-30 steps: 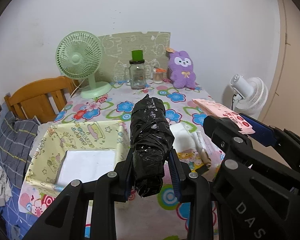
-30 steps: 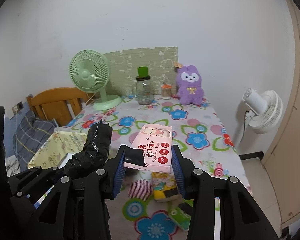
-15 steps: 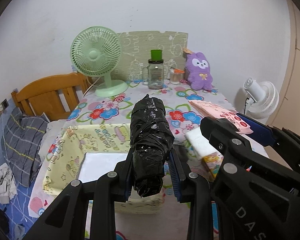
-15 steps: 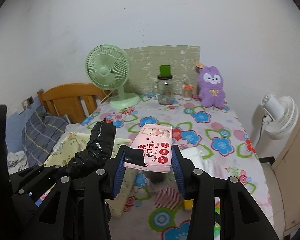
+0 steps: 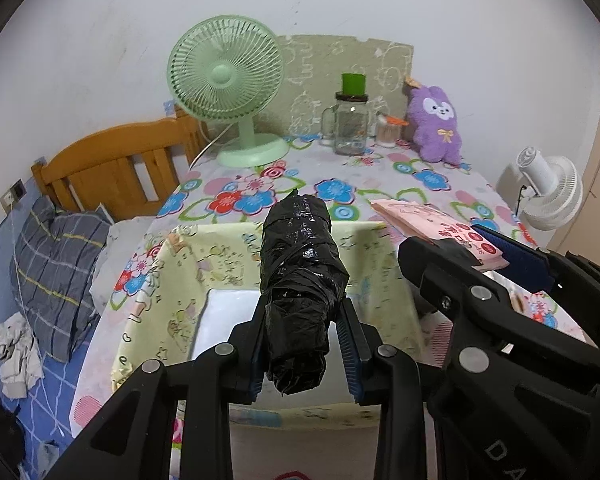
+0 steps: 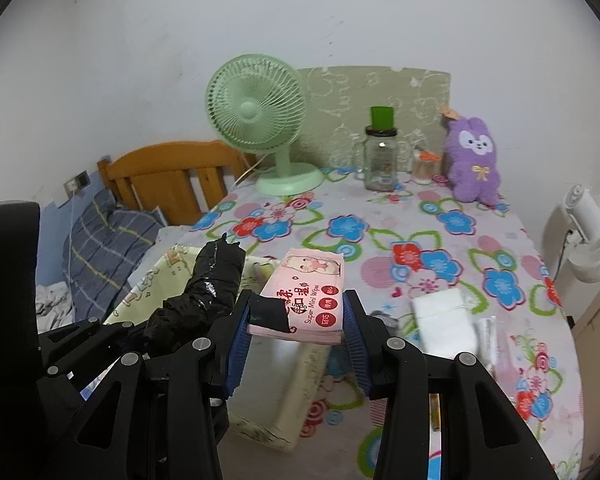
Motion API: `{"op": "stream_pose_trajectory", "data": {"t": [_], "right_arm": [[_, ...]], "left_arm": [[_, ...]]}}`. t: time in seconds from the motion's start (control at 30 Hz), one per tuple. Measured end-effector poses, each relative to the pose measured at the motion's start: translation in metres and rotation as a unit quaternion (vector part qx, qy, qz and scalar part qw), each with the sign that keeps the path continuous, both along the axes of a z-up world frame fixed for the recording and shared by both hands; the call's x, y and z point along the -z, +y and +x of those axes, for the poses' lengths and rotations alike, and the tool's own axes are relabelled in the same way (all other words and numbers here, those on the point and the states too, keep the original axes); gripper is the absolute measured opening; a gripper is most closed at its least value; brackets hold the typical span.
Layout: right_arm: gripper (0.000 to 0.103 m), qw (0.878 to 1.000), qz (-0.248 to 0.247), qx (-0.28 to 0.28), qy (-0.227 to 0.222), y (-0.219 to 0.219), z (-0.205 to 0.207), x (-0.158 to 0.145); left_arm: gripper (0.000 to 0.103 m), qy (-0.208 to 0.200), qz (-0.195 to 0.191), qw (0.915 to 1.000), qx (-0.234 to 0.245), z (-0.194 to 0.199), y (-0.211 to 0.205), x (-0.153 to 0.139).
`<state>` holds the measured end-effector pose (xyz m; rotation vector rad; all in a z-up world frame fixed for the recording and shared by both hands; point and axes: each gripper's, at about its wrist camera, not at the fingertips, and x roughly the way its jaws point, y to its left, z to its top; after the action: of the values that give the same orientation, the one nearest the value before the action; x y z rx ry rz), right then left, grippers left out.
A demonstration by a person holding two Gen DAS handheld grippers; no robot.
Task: Organize soft objects
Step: 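Carry both held items over the yellow-green box and lower them inside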
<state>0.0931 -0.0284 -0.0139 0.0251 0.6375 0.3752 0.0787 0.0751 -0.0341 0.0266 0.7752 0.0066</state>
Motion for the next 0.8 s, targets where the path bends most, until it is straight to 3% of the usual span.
{"op": "stream_pose_trajectory", "data": {"t": [0.53,0.8], "right_arm": [[0.047,0.997,-0.018,-0.032,0.066,0.042,0.028,0.042],[0.044,0.996,-0.06,-0.021,0.058,0.046,0.034,0.044]], "left_arm": [[0.037,0.07,-0.003,0.9974,-0.015,0.023,0.033,0.042],[0.04,0.078,-0.004,0.9969,-0.008,0.031,0.033,0.048]]}}
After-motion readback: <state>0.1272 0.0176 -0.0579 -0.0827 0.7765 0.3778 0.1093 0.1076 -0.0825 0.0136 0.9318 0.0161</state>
